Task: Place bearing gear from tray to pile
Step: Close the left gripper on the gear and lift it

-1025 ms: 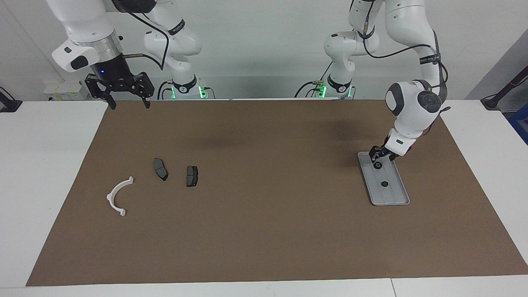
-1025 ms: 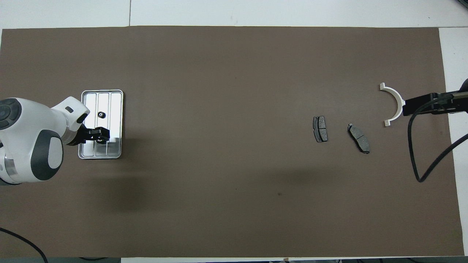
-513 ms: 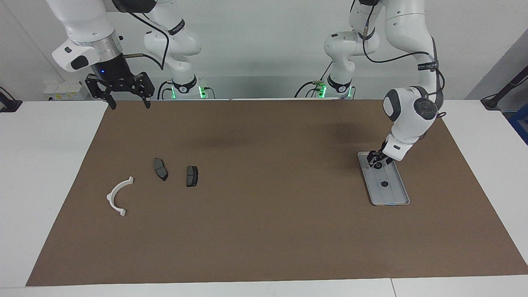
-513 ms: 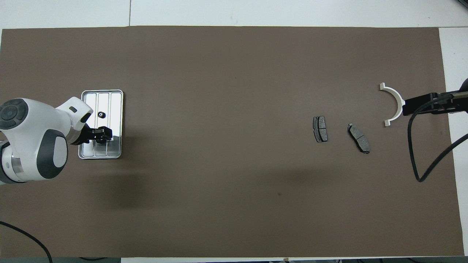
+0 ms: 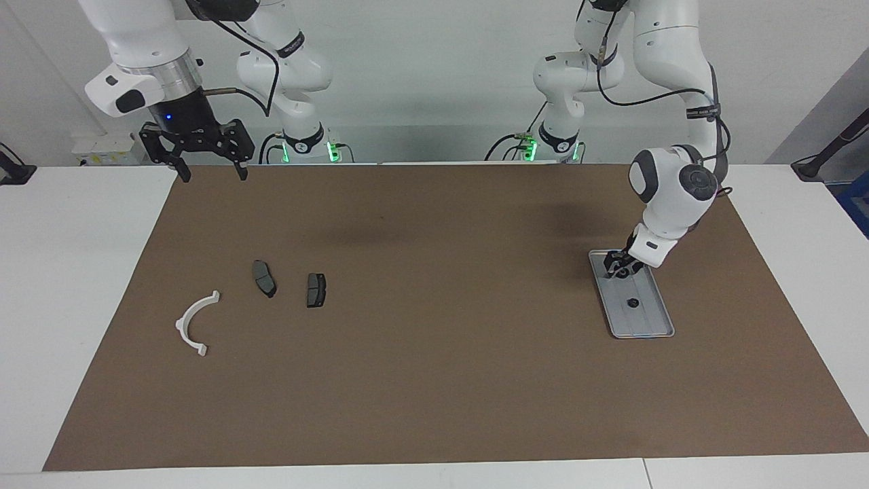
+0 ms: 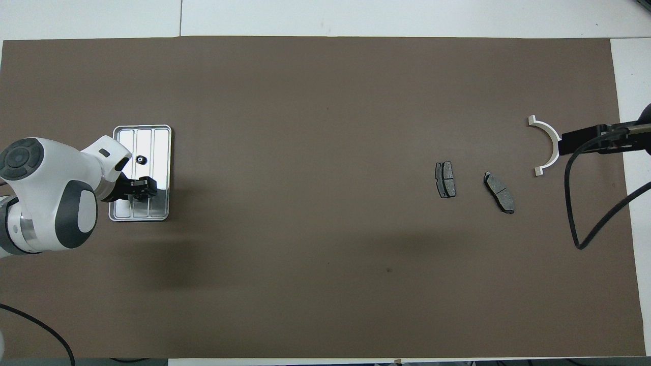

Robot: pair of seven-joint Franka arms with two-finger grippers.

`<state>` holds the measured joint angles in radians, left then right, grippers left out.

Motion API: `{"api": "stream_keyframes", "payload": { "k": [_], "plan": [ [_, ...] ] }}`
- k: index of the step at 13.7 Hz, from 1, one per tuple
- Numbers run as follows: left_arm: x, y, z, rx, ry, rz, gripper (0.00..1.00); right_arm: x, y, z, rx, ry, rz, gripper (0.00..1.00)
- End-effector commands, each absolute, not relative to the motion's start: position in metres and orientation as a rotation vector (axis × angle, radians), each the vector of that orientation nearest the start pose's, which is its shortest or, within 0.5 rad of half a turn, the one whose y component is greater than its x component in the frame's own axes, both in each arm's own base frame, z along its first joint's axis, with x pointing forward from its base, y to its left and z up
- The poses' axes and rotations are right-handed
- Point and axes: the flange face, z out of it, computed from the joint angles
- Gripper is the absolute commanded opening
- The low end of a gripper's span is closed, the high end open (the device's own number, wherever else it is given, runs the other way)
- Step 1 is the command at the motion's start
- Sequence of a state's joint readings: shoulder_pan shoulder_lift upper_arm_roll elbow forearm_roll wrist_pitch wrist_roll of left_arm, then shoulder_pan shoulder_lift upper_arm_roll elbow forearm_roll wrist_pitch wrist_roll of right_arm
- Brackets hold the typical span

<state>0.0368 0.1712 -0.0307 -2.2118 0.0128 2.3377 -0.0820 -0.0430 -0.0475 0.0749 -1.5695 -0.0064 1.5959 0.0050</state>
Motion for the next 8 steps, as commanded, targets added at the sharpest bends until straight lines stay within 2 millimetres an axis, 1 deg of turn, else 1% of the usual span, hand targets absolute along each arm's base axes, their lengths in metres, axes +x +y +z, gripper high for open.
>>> {"api": "stream_keyframes", "payload": {
  "k": [1,2,3,4,6,8],
  "plan": [
    [0.5384,0.0061,0.2929,-3.128,-0.144,0.057,0.66,0.5406,0.0184,0.6521,-3.130,-0.065,-0.137,1.00],
    [0.5384,0.0069,0.2929,-3.128,-0.146,0.057,0.64,0.5408,0.0184,0.6523,-3.129,-0.062,-0.139,1.00],
    [0.5384,0.0061,0.2921,-3.128,-0.144,0.059,0.60,0.5403,0.0184,0.6531,-3.129,-0.062,-0.141,1.00],
    [0.5384,0.0061,0.2929,-3.128,-0.144,0.057,0.53,0.5398,0.0185,0.6532,-3.129,-0.062,-0.141,1.00],
    [0.5384,0.0069,0.2929,-3.128,-0.146,0.057,0.32,0.5398,0.0185,0.6524,-3.130,-0.062,-0.139,1.00],
    [0.5387,0.0061,0.2926,-3.128,-0.144,0.059,0.18,0.5396,0.0183,0.6523,-3.131,-0.065,-0.137,1.00]
  ]
}}
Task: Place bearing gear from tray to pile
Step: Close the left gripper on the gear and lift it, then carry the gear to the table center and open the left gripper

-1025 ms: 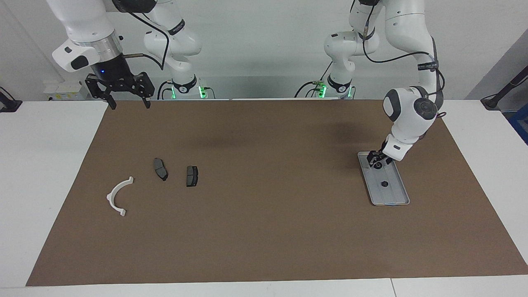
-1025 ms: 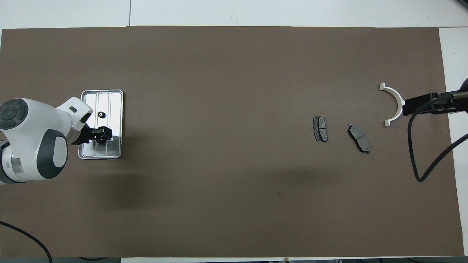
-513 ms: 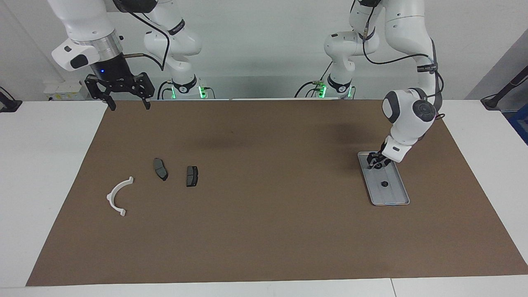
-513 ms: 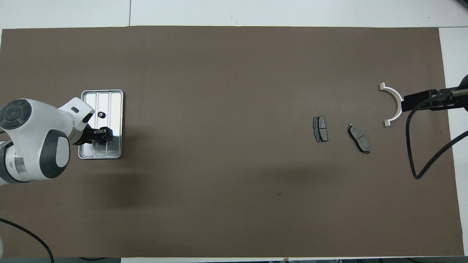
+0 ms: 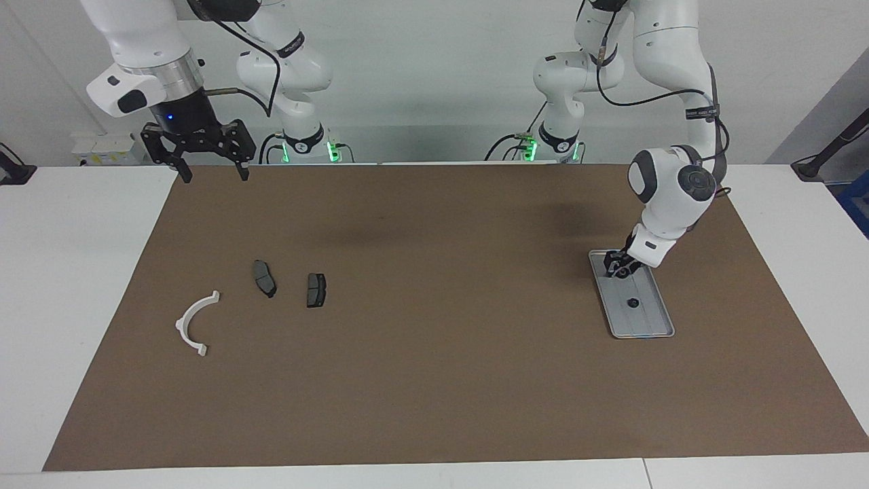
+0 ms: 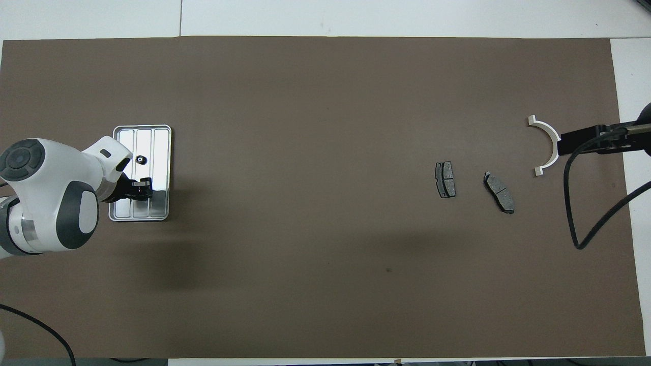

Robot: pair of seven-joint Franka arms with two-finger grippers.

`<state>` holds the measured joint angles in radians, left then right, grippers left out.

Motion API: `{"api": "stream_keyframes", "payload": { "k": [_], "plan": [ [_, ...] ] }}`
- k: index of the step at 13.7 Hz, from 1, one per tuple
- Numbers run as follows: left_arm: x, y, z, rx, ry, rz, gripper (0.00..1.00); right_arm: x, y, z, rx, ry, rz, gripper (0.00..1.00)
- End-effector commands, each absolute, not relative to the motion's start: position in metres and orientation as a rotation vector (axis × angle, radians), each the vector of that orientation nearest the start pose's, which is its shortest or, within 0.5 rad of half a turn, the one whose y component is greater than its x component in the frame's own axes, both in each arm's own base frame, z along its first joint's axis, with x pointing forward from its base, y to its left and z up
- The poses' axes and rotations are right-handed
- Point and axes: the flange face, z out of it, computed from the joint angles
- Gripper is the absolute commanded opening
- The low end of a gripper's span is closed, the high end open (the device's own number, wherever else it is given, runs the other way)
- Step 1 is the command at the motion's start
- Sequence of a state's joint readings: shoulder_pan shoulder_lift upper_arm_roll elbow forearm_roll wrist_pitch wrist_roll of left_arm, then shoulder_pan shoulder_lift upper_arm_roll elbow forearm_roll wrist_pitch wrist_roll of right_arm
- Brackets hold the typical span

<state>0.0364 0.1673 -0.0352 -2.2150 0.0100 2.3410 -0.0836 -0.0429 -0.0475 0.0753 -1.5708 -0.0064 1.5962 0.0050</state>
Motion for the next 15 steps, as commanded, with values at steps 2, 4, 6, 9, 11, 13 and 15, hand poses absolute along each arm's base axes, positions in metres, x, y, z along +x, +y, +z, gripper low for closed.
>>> {"api": "stream_keyframes", "payload": {
  "k": [2,4,6,9,11,13,15],
  "plan": [
    [0.546,0.005,0.301,-3.133,-0.153,0.057,0.16,0.539,0.018,0.653,-3.131,-0.067,-0.139,1.00],
    [0.564,-0.009,0.329,-3.169,-0.228,0.038,0.16,0.539,0.018,0.650,-3.132,-0.072,-0.132,1.00],
    [0.575,-0.055,0.361,-3.186,-0.324,0.057,0.17,0.538,0.018,0.651,-3.132,-0.082,-0.134,1.00],
    [0.574,-0.149,0.387,-3.158,-0.520,0.048,0.19,0.537,0.019,0.650,-3.132,-0.074,-0.132,1.00],
    [0.569,-0.202,0.395,-3.146,-0.623,0.020,0.19,0.537,0.019,0.650,-3.132,-0.067,-0.129,1.00],
    [0.554,-0.263,0.401,-3.151,-0.646,0.008,0.19,0.537,0.022,0.650,-3.132,-0.074,-0.127,1.00],
    [0.549,-0.304,0.395,-3.125,-0.685,-0.012,0.19,0.537,0.022,0.650,-3.132,-0.091,-0.132,1.00]
  ]
}}
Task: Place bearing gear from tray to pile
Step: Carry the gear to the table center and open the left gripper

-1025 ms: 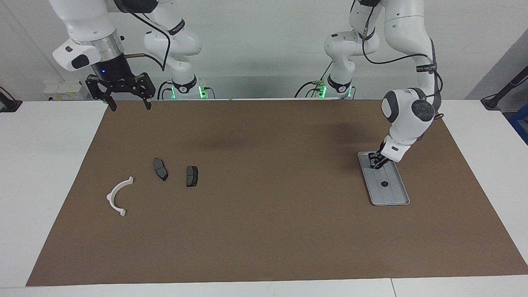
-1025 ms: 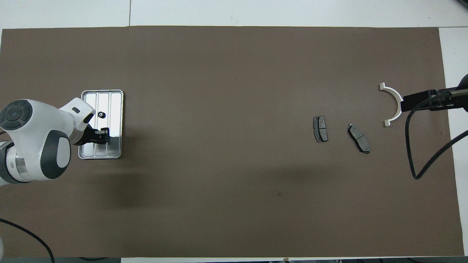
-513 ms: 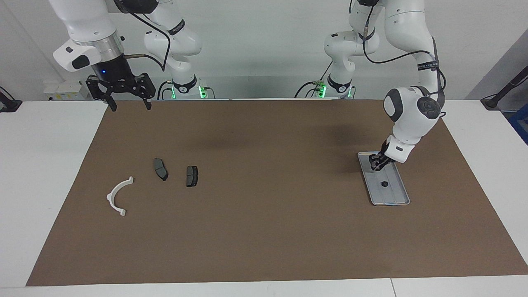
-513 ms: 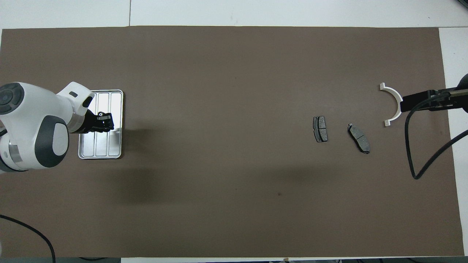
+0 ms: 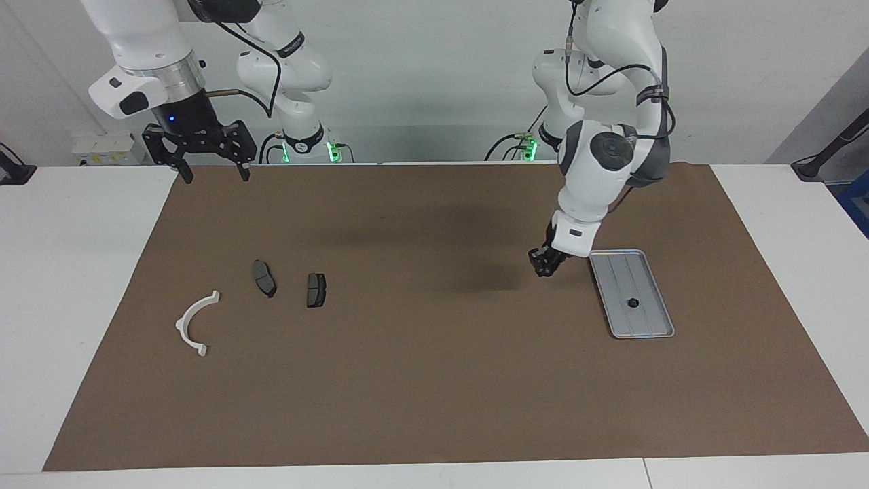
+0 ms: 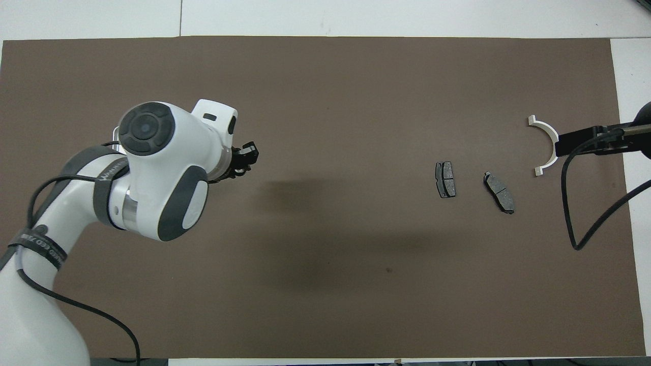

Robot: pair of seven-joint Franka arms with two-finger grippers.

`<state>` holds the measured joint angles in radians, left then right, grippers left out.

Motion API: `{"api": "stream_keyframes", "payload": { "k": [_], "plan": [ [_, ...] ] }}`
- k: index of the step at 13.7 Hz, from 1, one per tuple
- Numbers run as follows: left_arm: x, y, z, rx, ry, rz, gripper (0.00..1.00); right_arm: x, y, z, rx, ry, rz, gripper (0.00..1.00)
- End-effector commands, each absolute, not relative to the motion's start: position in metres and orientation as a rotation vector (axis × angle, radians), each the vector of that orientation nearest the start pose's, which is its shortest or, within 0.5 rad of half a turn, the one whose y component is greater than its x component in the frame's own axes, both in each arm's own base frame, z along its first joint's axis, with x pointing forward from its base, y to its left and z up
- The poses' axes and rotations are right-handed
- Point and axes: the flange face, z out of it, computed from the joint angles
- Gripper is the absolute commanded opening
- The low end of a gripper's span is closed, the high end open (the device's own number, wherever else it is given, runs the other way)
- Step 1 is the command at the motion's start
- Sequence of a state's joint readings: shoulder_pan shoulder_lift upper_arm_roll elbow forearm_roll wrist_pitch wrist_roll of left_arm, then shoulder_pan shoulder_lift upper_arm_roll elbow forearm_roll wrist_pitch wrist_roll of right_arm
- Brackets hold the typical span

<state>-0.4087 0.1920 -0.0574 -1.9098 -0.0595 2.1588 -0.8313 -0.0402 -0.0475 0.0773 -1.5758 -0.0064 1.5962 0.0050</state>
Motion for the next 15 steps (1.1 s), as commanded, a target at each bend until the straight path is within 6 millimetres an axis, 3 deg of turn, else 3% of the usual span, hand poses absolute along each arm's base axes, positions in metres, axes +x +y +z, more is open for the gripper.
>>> {"api": "stream_keyframes", "payload": {
  "k": [1,2,3,4,10,15],
  "plan": [
    [0.548,-0.331,0.379,-3.113,-0.639,-0.001,0.19,0.537,0.022,0.651,-3.130,-0.089,-0.141,1.00],
    [0.551,-0.359,0.357,-3.105,-0.627,0.013,0.19,0.537,0.022,0.651,-3.130,-0.079,-0.141,1.00],
    [0.556,-0.368,0.339,-3.095,-0.654,0.017,0.19,0.537,0.022,0.651,-3.130,-0.086,-0.141,1.00],
    [0.559,-0.371,0.336,-3.117,-0.665,-0.020,0.19,0.537,0.022,0.650,-3.130,-0.089,-0.139,1.00],
    [0.538,-0.371,0.302,-3.101,-0.655,-0.017,0.19,0.530,0.021,0.643,-3.133,-0.074,-0.112,1.00],
    [0.530,-0.371,0.295,-3.102,-0.645,-0.015,0.20,0.529,0.021,0.643,-3.134,-0.067,-0.103,1.00]
  ]
}}
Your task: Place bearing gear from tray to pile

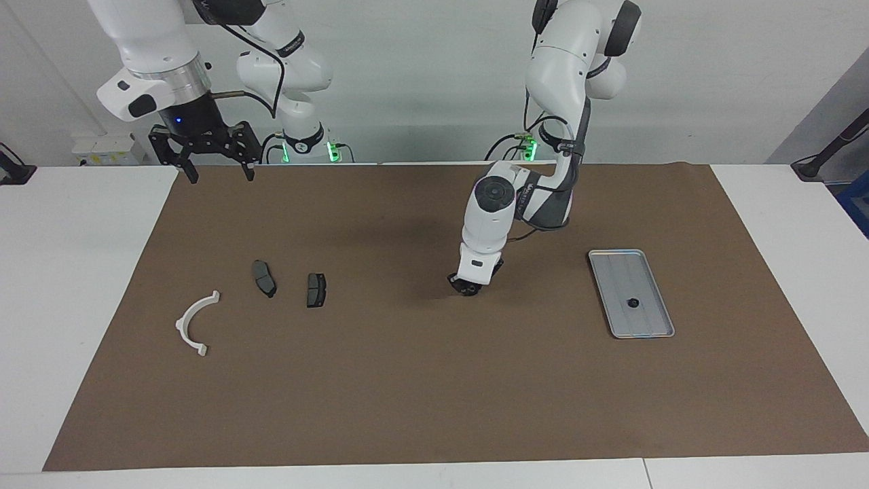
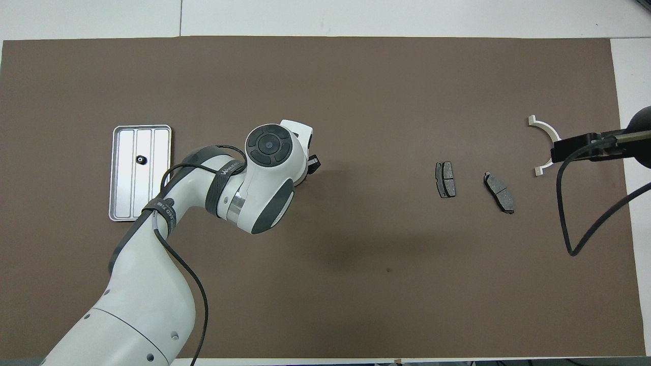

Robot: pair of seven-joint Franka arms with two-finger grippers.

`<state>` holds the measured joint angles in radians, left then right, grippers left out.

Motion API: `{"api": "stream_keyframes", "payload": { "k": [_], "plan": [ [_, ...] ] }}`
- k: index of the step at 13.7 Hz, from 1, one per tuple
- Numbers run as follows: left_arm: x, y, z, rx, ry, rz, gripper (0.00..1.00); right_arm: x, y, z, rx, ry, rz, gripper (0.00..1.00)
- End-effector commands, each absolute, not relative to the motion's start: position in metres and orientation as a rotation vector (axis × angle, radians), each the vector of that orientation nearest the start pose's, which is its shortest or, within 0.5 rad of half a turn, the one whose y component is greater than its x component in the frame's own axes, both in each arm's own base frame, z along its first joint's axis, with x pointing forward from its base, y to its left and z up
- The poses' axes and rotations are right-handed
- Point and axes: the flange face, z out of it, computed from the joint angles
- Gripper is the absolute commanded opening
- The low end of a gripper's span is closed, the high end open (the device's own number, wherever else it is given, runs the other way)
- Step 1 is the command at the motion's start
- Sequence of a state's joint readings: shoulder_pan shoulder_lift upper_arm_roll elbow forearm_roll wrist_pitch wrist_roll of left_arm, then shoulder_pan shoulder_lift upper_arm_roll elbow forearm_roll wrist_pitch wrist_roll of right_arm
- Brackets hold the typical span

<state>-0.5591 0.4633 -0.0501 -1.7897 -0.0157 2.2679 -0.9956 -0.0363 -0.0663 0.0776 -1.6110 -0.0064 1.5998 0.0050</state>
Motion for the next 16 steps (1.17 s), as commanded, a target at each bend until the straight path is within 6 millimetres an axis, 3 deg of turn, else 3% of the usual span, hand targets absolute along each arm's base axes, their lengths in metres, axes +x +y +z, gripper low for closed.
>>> {"api": "stream_keyframes", "payload": {
  "k": [1,2,3,4,6,8,11,13,14,16],
  "plan": [
    [0.529,-0.373,0.295,-3.104,-0.643,-0.017,0.22,0.529,0.022,0.642,-3.134,-0.062,-0.103,1.00],
    [0.529,-0.372,0.295,-3.099,-0.659,-0.015,0.39,0.529,0.022,0.642,-3.133,-0.019,-0.107,1.00],
    [0.529,-0.372,0.296,-3.092,-0.668,-0.010,0.91,0.528,0.022,0.641,-3.133,-0.004,-0.103,1.00],
    [0.531,-0.371,0.298,-3.085,-0.679,-0.006,1.00,0.527,0.023,0.641,-3.133,-0.004,-0.103,1.00],
    [0.540,-0.361,0.305,-3.068,-0.704,-0.008,1.00,0.525,0.031,0.640,-3.135,-0.021,-0.100,1.00],
    [0.547,-0.337,0.328,-3.039,-0.735,-0.004,1.00,0.523,0.032,0.638,-3.135,0.017,-0.090,1.00],
    [0.565,-0.274,0.377,-3.029,-0.776,-0.010,1.00,0.519,0.053,0.632,-3.134,0.133,-0.075,1.00],
    [0.574,-0.223,0.401,-3.035,-0.681,0.031,1.00,0.517,0.081,0.625,-3.137,0.147,-0.060,1.00],
    [0.578,-0.206,0.401,-3.040,-0.621,0.053,1.00,0.517,0.097,0.619,-3.131,0.193,-0.068,1.00],
    [0.595,-0.152,0.401,-3.064,-0.531,0.051,1.00,0.514,0.155,0.599,-3.102,0.235,-0.126,1.00]
  ]
}}
